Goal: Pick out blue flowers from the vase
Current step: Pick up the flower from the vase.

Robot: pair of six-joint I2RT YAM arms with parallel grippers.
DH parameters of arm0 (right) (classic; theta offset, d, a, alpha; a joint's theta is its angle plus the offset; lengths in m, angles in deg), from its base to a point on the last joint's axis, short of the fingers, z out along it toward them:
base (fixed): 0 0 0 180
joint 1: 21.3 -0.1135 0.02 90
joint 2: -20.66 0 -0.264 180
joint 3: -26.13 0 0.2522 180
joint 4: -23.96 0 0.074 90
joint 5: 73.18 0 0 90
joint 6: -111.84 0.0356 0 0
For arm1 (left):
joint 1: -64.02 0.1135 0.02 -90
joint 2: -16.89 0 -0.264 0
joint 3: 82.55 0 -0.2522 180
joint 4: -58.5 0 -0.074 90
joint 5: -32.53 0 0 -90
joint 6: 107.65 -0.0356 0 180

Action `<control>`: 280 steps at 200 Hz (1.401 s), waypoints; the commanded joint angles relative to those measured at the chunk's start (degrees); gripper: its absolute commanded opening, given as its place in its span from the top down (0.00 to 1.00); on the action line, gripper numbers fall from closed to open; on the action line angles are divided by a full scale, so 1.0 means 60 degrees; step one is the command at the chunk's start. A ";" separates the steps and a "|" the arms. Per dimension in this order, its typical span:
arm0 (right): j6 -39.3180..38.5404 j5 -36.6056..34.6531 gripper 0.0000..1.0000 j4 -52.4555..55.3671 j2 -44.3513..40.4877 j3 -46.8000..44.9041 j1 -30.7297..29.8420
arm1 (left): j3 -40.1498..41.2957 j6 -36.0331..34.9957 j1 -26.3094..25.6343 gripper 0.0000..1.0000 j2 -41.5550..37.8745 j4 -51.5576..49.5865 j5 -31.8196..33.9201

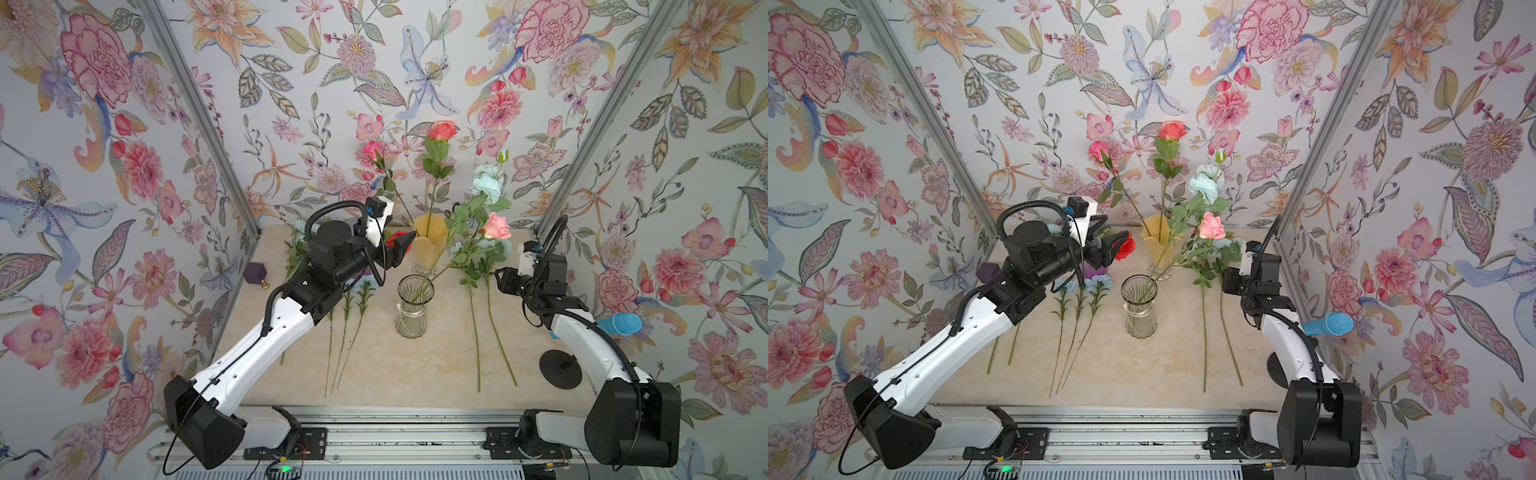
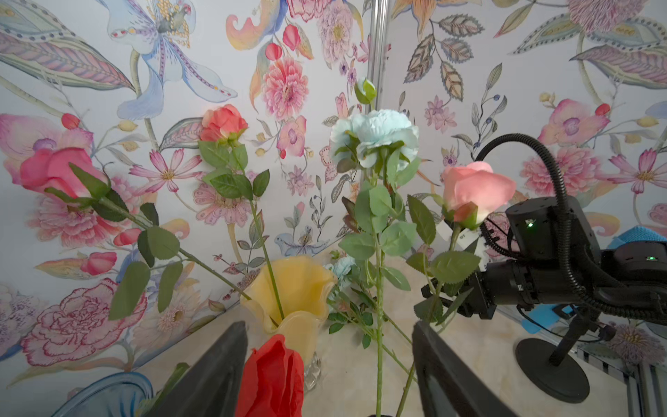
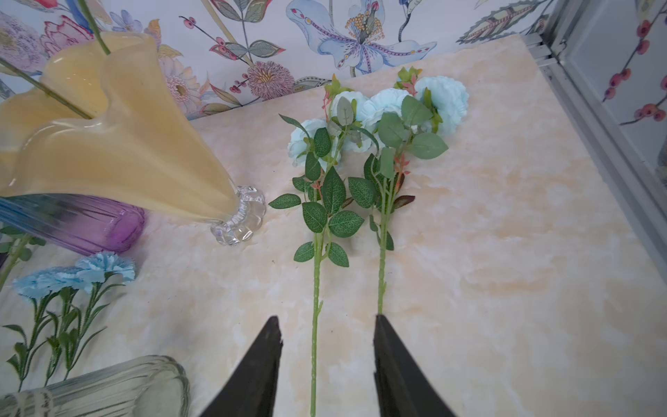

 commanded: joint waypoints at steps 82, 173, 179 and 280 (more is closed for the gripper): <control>0.0186 0.0125 0.39 -0.3107 -0.0868 -0.1258 -0.0448 | -0.3002 -0.1093 -0.0875 0.40 0.2927 -0.2515 -0.0080; -0.0095 -0.0480 0.41 -0.3213 -0.1360 -0.1625 -0.0405 | -0.5241 -0.1552 -0.1333 0.46 0.4549 -0.4681 0.0312; -0.0090 -0.0474 0.41 -0.3195 -0.1347 -0.1610 -0.0405 | -0.5329 -0.1557 -0.1348 0.47 0.4632 -0.4734 0.0311; -0.0169 -0.0573 0.41 -0.3173 -0.1432 -0.1660 -0.0405 | -0.5988 -0.1479 -0.1447 0.70 0.5261 -0.5129 0.0287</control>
